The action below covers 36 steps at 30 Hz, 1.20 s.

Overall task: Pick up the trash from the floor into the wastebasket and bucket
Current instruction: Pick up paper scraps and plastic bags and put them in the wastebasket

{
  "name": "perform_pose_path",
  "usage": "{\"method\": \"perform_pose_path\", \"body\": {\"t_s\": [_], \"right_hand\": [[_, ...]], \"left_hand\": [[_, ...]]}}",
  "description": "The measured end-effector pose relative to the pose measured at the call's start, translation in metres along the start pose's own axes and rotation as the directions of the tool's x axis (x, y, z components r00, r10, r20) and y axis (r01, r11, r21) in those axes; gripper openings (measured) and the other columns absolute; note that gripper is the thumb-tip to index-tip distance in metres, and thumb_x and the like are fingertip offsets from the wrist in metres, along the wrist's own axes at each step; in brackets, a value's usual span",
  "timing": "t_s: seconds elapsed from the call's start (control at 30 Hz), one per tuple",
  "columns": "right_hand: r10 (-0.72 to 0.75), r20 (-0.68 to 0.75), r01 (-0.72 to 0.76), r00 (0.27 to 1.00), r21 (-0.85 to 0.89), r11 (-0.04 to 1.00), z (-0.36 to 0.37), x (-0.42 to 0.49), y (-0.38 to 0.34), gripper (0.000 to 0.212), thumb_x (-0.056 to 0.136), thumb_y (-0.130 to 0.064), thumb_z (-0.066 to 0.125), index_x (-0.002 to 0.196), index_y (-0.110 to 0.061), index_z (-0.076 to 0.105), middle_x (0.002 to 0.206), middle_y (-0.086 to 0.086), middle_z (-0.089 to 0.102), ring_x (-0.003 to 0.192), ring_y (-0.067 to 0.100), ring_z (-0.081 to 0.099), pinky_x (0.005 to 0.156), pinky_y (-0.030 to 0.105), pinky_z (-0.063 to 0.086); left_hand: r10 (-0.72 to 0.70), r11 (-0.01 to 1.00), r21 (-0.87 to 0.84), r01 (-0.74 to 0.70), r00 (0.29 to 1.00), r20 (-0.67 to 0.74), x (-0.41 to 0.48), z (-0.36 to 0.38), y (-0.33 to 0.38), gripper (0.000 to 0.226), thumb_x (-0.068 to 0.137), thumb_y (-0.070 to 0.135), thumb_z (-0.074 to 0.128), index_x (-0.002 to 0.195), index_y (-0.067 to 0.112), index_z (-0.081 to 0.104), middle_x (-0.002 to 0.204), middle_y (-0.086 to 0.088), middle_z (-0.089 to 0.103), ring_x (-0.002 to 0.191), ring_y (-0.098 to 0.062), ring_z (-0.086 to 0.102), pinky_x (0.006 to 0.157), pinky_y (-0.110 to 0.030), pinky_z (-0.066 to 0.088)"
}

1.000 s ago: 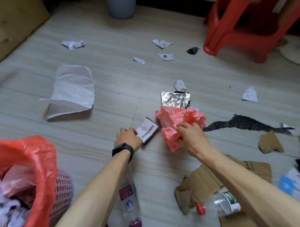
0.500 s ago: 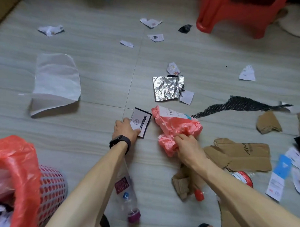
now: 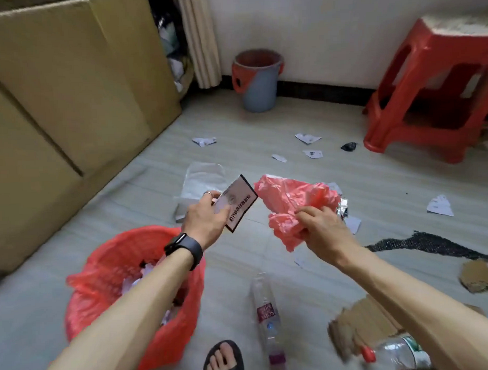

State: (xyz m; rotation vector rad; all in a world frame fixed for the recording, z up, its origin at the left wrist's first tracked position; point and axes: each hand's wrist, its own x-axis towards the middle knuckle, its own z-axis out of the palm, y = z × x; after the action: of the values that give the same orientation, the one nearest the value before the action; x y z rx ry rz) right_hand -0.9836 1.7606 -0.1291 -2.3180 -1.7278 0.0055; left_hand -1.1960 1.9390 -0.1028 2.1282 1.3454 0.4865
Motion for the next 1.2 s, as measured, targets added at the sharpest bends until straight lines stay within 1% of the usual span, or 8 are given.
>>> {"method": "perform_pose_path", "body": {"t_s": [0.17, 0.4, 0.47, 0.6, 0.77, 0.93, 1.07, 1.2], "right_hand": [[-0.154, -0.050, 0.156, 0.987, 0.044, 0.987, -0.043, 0.028, -0.085, 0.019, 0.085, -0.021, 0.066, 0.103, -0.018, 0.070, 0.118, -0.001, 0.068, 0.089, 0.034, 0.056, 0.077, 0.042, 0.053], [-0.203, -0.080, 0.210, 0.976, 0.095, 0.973, -0.039, 0.049, -0.154, 0.008, 0.078, -0.022, 0.070, 0.086, -0.021, 0.069, 0.098, -0.002, 0.068, 0.084, 0.035, 0.060, 0.075, 0.039, 0.049], [-0.235, -0.035, 0.237, 0.971, 0.067, 0.969, -0.027, 0.050, -0.163, 0.007, 0.078, -0.022, 0.068, 0.086, -0.021, 0.068, 0.099, -0.005, 0.067, 0.088, 0.032, 0.060, 0.076, 0.039, 0.049], [-0.221, 0.027, 0.220, 0.975, 0.042, 0.975, -0.012, 0.046, -0.165, 0.007, 0.079, -0.022, 0.070, 0.086, -0.021, 0.069, 0.100, -0.006, 0.068, 0.086, 0.030, 0.058, 0.073, 0.039, 0.050], [-0.253, 0.128, 0.257, 0.959, -0.009, 0.966, 0.002, 0.038, -0.163, 0.009, 0.084, -0.026, 0.065, 0.091, -0.023, 0.067, 0.103, -0.008, 0.066, 0.080, 0.020, 0.044, 0.072, 0.040, 0.051], [-0.294, 0.148, 0.293, 0.944, 0.029, 0.956, -0.005, 0.031, -0.158, 0.008, 0.080, -0.028, 0.065, 0.086, -0.023, 0.067, 0.098, -0.007, 0.066, 0.085, 0.027, 0.059, 0.076, 0.036, 0.047], [-0.145, 0.081, 0.133, 0.986, 0.132, 0.982, -0.033, 0.026, -0.155, 0.018, 0.079, -0.038, 0.070, 0.086, -0.022, 0.064, 0.096, -0.007, 0.064, 0.089, 0.028, 0.060, 0.070, 0.041, 0.051], [-0.015, -0.021, 0.021, 1.000, 0.307, 0.951, -0.078, 0.012, -0.147, 0.023, 0.084, -0.052, 0.068, 0.091, -0.031, 0.071, 0.105, -0.011, 0.067, 0.100, 0.021, 0.060, 0.086, 0.040, 0.048]], "left_hand": [[-0.143, 0.990, -0.021, 0.142, 0.974, -0.178, -0.049, -0.104, -0.069, 0.027, 0.088, 0.034, 0.064, 0.115, 0.029, 0.061, 0.107, 0.000, 0.072, 0.099, -0.028, 0.065, 0.079, -0.030, 0.046], [-0.323, 0.940, 0.070, 0.333, 0.938, -0.123, -0.110, -0.130, -0.164, 0.031, 0.083, 0.037, 0.062, 0.114, 0.035, 0.058, 0.105, 0.002, 0.071, 0.103, -0.025, 0.064, 0.087, -0.031, 0.048], [-0.294, 0.934, 0.199, 0.297, 0.955, -0.044, -0.122, -0.123, -0.185, 0.031, 0.083, 0.038, 0.060, 0.114, 0.040, 0.058, 0.099, 0.005, 0.073, 0.097, -0.021, 0.066, 0.089, -0.033, 0.049], [-0.111, 0.919, 0.391, 0.041, 0.981, 0.159, -0.132, -0.102, -0.205, 0.045, 0.092, 0.022, 0.057, 0.123, 0.054, 0.056, 0.115, 0.009, 0.070, 0.110, -0.021, 0.063, 0.089, -0.033, 0.051], [-0.149, 0.916, 0.399, -0.040, 0.889, 0.433, -0.132, -0.076, -0.199, 0.040, 0.096, 0.030, 0.044, 0.130, 0.045, 0.059, 0.140, 0.009, 0.054, 0.132, -0.022, 0.048, 0.101, -0.030, 0.044], [-0.185, 0.875, 0.483, -0.045, 0.890, 0.418, -0.115, -0.082, -0.185, 0.036, 0.096, 0.046, 0.048, 0.129, 0.039, 0.061, 0.131, 0.003, 0.059, 0.125, -0.024, 0.054, 0.110, -0.042, 0.037], [-0.026, 0.952, 0.302, -0.056, 0.965, 0.261, -0.085, -0.117, -0.123, 0.037, 0.089, 0.038, 0.058, 0.125, 0.033, 0.063, 0.122, 0.002, 0.066, 0.116, -0.020, 0.060, 0.099, -0.032, 0.047], [0.053, 0.984, -0.176, 0.004, 0.947, 0.317, -0.073, -0.134, -0.033, 0.073, 0.067, 0.051, 0.074, 0.135, 0.033, 0.055, 0.125, 0.004, 0.060, 0.112, -0.014, 0.060, 0.100, -0.032, 0.049]]}}
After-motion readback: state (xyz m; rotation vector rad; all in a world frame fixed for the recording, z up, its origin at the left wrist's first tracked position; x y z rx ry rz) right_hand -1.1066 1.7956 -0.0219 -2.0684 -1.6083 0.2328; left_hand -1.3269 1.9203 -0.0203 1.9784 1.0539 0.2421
